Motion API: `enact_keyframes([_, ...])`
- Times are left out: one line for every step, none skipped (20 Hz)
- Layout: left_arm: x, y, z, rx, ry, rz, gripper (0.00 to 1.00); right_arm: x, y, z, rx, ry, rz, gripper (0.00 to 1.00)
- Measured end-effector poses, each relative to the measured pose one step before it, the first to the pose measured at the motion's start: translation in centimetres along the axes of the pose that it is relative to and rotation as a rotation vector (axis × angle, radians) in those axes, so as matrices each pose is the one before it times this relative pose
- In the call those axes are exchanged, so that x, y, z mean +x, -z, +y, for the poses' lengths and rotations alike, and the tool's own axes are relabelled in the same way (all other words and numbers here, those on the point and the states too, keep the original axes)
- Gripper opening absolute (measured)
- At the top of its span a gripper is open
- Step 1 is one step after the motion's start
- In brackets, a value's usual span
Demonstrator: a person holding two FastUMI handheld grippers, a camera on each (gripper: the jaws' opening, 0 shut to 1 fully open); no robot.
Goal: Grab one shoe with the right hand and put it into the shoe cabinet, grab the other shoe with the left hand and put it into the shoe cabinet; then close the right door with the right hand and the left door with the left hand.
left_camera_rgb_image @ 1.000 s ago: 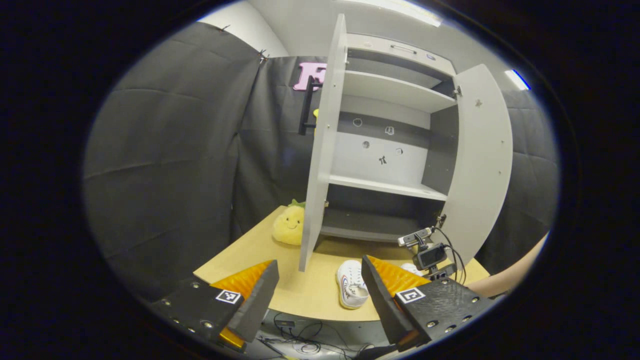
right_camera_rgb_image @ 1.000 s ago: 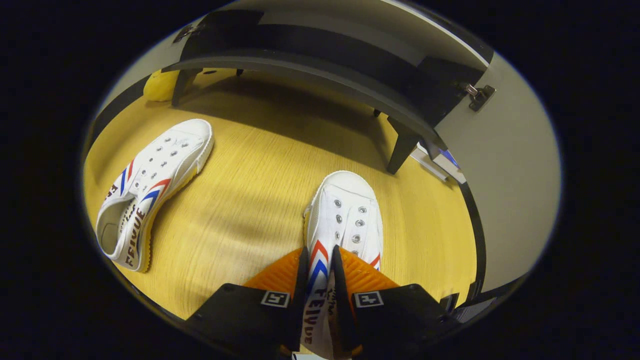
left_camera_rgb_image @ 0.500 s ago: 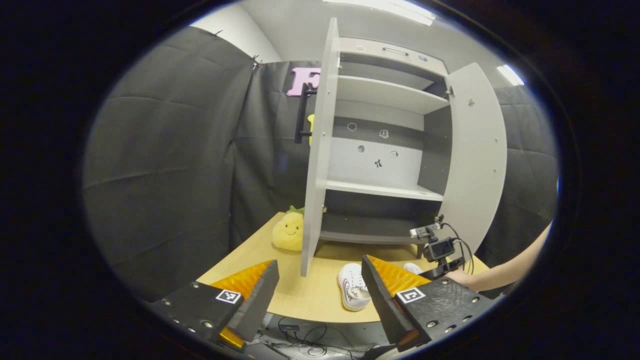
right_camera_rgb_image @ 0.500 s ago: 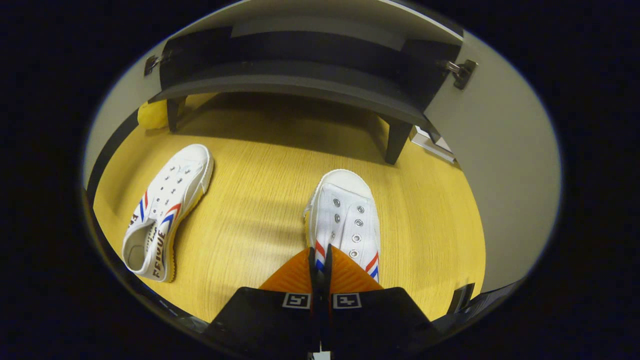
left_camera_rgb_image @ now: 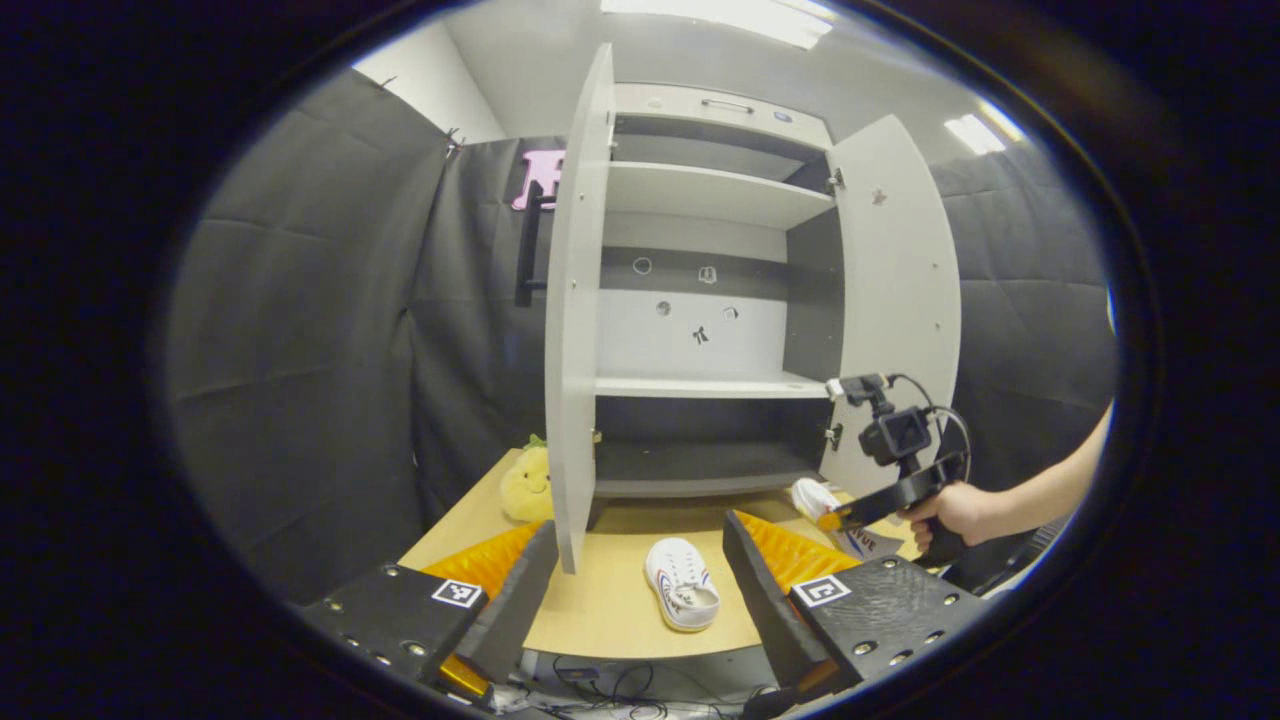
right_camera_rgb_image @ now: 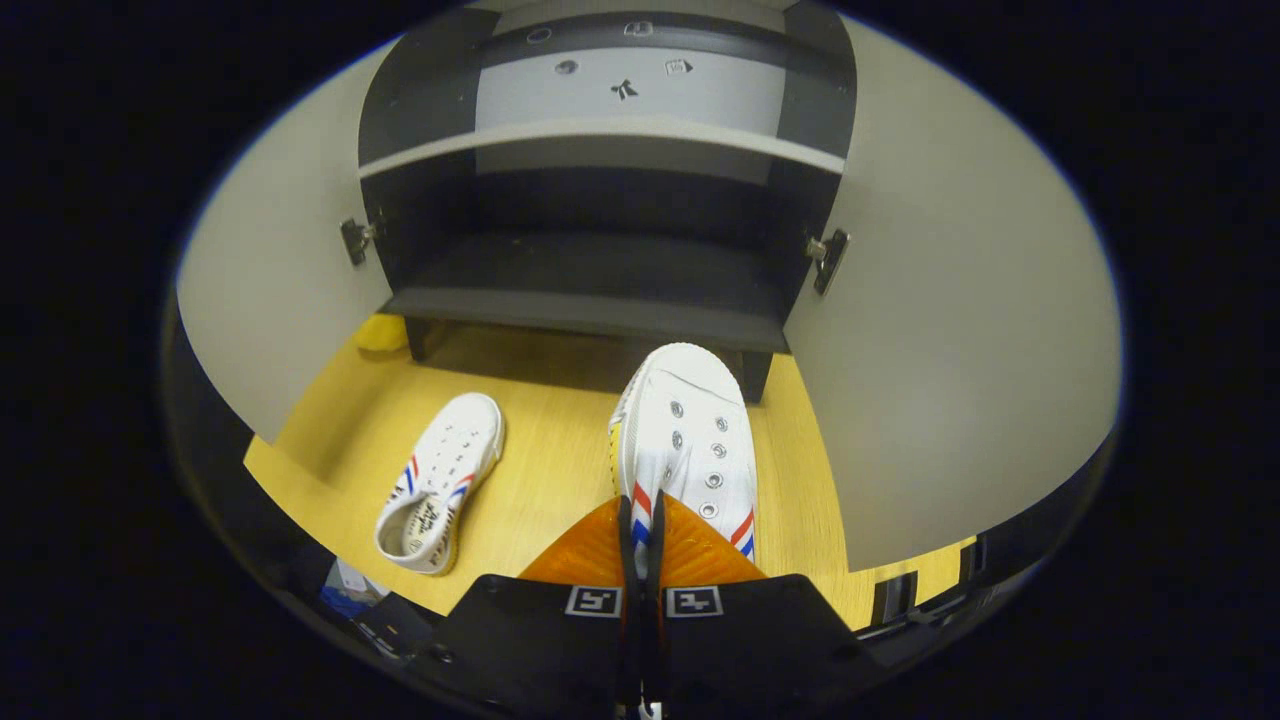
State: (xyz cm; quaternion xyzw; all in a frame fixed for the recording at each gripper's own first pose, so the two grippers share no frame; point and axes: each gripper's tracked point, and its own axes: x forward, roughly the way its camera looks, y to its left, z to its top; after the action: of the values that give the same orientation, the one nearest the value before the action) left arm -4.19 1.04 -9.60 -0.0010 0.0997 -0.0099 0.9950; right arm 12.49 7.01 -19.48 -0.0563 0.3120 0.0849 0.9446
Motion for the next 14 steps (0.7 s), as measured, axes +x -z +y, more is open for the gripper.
enact_keyframes([0.010, -0.256, -0.112, 0.00263, 0.00610, -0.00869, 0.95, -1.428, -2.308, 0.047, 0.01803, -0.01041, -0.04661, 0.02])
enact_keyframes([0.093, -0.323, 0.005, 0.00410, 0.00421, -0.00848, 0.94, -1.073, -2.309, 0.292, 0.01661, -0.00898, -0.04625, 0.02])
enact_keyframes([0.007, -0.262, -0.041, 0.00553, 0.00160, -0.00600, 0.96, -0.890, -2.516, 0.351, 0.00808, -0.00852, -0.04859, 0.02])
enact_keyframes([0.092, -0.186, -0.057, 0.00497, -0.00030, -0.00738, 0.96, -0.661, -2.354, 0.501, -0.00234, -0.01170, -0.05408, 0.02])
enact_keyframes([0.130, -0.244, -0.067, 0.00125, -0.00207, -0.00644, 0.95, -0.395, -2.568, 0.316, -0.00945, -0.01136, -0.04682, 0.02])
enact_keyframes([0.292, -0.024, 0.096, -0.00168, -0.00284, -0.00161, 0.94, -0.188, -2.040, 0.291, -0.00902, -0.00934, -0.03601, 0.02])
enact_keyframes([0.212, -0.135, 0.006, -0.00184, -0.00536, -0.00276, 0.94, 0.107, -2.132, 0.208, -0.00098, -0.00808, -0.02861, 0.02])
enact_keyframes([0.233, -0.282, -0.222, -0.00176, -0.00460, -0.00685, 0.94, 0.435, -2.057, 0.041, 0.00448, -0.00432, -0.02606, 0.02])
enact_keyframes([0.228, -0.356, -0.280, -0.00047, -0.00024, -0.00543, 0.94, 0.677, -2.066, -0.113, 0.00319, 0.00216, -0.03144, 0.02])
enact_keyframes([0.342, -0.082, -0.210, 0.00289, 0.00047, -0.00238, 0.94, 0.774, -1.716, -0.276, -0.00273, 0.00750, -0.02492, 0.02])
enact_keyframes([0.469, -0.313, -0.264, 0.00808, -0.00157, -0.00179, 0.94, 0.999, -1.657, -0.203, -0.00491, 0.00311, -0.02110, 0.02])
enact_keyframes([0.453, -0.283, -0.292, 0.01072, -0.00442, -0.00498, 0.94, 0.871, -1.317, 0.048, -0.00530, -0.00511, -0.01705, 0.02])
enact_keyframes([0.601, -0.462, -0.181, 0.00915, -0.00628, -0.00739, 0.94, 1.275, -1.315, 0.110, -0.00441, -0.00871, -0.01379, 0.02])
enact_keyframes([0.646, -0.347, -0.183, 0.00609, -0.01253, 0.00348, 0.94, 1.176, -1.195, 0.008, -0.00546, -0.00736, -0.00914, 0.00])
